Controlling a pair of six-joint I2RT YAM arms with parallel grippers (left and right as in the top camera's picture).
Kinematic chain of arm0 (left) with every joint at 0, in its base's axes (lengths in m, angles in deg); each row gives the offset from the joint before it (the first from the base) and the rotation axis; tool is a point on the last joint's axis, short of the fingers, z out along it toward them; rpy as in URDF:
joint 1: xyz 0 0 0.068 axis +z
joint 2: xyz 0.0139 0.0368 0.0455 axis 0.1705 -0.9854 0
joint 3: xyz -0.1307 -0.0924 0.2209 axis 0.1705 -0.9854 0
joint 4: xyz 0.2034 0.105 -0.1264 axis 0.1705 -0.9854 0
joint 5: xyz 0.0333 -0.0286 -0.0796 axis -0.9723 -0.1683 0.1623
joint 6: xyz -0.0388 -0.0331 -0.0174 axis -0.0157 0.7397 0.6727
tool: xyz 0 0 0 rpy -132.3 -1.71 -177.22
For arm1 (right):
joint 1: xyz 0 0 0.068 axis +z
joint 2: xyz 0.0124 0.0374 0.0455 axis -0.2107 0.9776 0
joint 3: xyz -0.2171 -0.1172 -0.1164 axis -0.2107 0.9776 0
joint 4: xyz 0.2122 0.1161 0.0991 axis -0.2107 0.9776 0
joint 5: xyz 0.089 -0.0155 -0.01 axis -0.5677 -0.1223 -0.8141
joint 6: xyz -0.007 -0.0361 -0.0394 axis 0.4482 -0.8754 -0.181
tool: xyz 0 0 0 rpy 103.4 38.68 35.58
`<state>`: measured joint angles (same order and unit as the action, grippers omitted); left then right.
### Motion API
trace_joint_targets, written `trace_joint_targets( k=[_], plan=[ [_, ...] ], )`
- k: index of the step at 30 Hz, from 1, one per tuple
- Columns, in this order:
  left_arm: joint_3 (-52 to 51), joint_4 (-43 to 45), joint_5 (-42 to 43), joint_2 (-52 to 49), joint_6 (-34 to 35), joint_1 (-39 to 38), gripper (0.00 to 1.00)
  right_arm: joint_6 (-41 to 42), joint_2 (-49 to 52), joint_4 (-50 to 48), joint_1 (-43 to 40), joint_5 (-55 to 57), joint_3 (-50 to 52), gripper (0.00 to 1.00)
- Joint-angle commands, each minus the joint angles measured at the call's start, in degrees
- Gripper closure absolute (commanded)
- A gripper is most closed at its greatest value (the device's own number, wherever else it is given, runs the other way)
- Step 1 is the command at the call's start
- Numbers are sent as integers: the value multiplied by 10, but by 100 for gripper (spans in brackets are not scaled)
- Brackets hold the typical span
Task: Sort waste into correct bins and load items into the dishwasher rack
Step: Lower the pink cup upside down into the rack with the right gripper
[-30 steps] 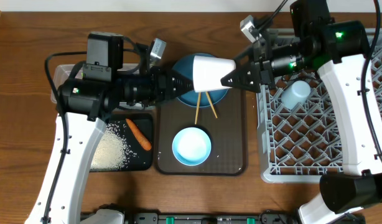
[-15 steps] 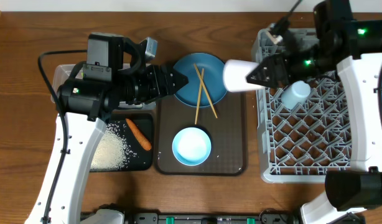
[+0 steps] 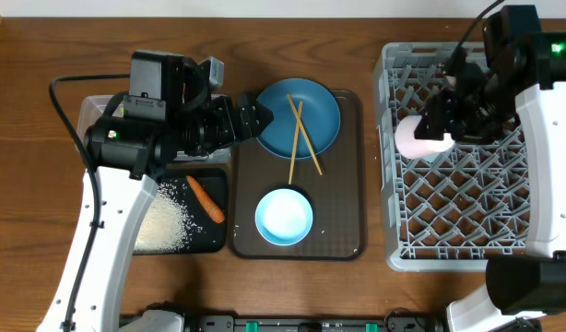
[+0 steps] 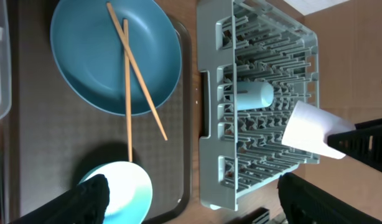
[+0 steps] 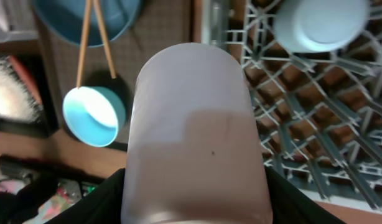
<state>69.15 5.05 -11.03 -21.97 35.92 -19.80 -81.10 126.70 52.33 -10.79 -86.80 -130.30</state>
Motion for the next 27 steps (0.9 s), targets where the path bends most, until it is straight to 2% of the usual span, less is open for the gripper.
trace_joint_targets(
  k=[1,10,13,27],
  plan=[
    [-5,-1,-7,-3,-3,-1,8,32,-26,2,2,28,7,75],
    [-5,-1,-7,-3,-3,-1,5,84,-113,0,9,106,130,74],
    [-5,-1,-7,-3,-3,-1,5,104,-118,-1,15,137,168,75],
    [-5,-1,-7,-3,-3,-1,2,112,-118,-84,21,132,312,74]
  ],
)
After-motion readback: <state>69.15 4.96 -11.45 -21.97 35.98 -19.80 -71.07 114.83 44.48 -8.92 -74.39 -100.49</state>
